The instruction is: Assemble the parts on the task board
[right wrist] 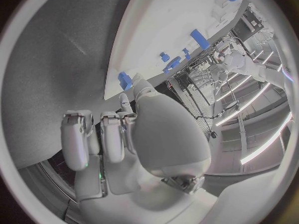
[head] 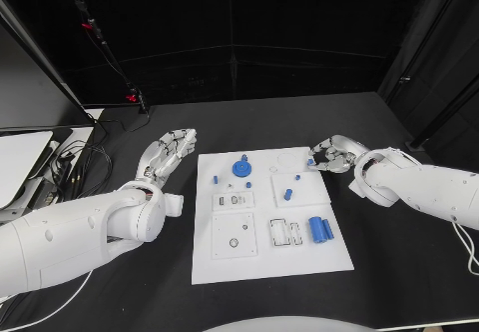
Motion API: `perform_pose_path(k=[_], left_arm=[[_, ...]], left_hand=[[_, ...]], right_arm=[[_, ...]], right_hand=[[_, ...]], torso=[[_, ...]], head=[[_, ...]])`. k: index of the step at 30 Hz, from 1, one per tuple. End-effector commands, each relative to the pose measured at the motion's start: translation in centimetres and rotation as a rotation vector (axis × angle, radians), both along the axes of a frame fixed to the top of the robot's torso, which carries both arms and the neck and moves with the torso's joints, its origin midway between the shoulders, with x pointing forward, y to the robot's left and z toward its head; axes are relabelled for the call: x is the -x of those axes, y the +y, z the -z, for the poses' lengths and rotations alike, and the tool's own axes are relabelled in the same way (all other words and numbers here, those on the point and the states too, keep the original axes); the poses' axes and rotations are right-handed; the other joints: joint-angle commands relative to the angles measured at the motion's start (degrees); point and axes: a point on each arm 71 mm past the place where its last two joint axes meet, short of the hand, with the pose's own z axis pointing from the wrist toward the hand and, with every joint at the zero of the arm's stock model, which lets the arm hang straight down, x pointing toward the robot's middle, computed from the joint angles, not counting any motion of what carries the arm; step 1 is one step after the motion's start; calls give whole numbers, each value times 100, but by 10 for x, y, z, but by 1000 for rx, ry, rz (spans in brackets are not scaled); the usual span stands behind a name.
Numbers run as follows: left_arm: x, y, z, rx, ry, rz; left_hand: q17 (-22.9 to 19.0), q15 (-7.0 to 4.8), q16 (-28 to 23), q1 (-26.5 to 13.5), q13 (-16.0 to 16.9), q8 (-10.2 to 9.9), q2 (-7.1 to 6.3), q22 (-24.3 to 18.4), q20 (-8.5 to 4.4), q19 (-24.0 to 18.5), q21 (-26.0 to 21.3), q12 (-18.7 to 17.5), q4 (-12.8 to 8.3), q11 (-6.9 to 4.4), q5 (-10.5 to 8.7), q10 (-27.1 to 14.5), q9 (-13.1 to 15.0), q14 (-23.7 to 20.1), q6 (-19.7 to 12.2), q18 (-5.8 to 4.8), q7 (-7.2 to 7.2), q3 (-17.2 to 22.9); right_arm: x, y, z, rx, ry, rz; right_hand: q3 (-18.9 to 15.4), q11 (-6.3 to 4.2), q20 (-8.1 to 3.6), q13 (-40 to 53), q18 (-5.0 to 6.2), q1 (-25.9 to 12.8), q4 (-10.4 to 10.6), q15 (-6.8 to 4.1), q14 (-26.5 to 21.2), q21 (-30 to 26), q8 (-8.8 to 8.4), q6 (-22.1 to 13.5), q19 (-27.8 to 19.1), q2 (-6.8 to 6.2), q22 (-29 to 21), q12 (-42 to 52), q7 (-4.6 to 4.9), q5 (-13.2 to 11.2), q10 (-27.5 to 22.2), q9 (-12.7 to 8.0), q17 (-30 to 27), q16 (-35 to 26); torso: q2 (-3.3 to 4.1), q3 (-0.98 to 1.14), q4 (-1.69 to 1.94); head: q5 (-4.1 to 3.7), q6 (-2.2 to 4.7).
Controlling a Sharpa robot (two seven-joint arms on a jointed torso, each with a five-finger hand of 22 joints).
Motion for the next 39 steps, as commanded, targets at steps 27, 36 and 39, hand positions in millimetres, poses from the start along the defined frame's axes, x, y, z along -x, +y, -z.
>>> perform_pose_path(k=[27, 36, 39], left_arm=[[6, -1, -19, 60, -265, 29], [6, 0, -19, 60, -264, 28], [5, 0, -19, 59, -264, 28]], left_hand=[[-8, 34, 18, 22, -7, 27, 64, 3, 33, -8, 36, 27, -5, 14, 32, 25, -13, 17, 48, 90, 895, -20], [-8, 35, 18, 25, -7, 27, 68, 3, 35, -9, 37, 28, -5, 14, 34, 24, -15, 17, 48, 90, 895, -24], [-8, 35, 18, 25, -7, 27, 68, 3, 35, -9, 37, 28, -5, 14, 34, 24, -15, 17, 48, 90, 895, -24]], right_arm=[[-3, 6, 4, 41, 40, 12], [-3, 6, 3, 40, 30, 15], [-3, 6, 2, 37, 17, 13]], right_hand=[[71, -89, -63, 1509, -42, 124, -26, -62, 596, 17, 110, 270, 606, 180, 1510, 15, -86, 91, 606, 39, 1509, 14], [88, -94, -82, 1509, -42, 154, -26, -73, 596, 17, 229, 701, 606, 259, 1510, 15, -94, 99, 606, 71, 1509, 14], [97, -88, -81, 1509, -42, 168, -28, -69, 596, 17, 270, 873, 606, 297, 1510, 15, -99, 97, 606, 82, 1509, 14]], torso=[[0, -3, 3], [-3, 1, 3], [-4, 1, 2]], head=[[38, -91], [44, -89], [45, -90]])
